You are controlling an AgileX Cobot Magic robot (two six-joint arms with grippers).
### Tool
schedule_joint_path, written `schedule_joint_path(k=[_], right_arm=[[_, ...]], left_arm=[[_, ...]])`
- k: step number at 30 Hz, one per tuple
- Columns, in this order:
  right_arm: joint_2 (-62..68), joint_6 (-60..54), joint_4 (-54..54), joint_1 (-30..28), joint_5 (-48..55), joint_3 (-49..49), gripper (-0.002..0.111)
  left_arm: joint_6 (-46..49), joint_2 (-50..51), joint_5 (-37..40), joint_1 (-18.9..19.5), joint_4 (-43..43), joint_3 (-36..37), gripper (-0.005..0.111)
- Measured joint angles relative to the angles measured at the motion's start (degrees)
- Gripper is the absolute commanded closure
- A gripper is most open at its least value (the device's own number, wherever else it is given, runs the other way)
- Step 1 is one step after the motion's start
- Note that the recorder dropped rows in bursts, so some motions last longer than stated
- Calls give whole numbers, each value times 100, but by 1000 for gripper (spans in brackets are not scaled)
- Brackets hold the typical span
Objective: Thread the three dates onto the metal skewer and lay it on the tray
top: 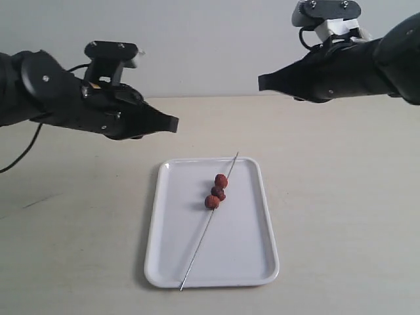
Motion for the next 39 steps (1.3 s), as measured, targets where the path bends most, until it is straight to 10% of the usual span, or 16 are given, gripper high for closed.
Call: schedule_joint_path(k=[8,20,39], right_arm=[[-850,121,-634,618,-1748,1278,108],[-3160,3279,-3916,667,-3169,3257,108],[-5941,3687,-4836,667,-3360,4980,108]], left_arm=[[36,-1499,-2109,-336,43,1724,107],[233,-3903,-4161,-885,-89,4079,107],[858,-6307,-3867,-896,-738,5465,107]])
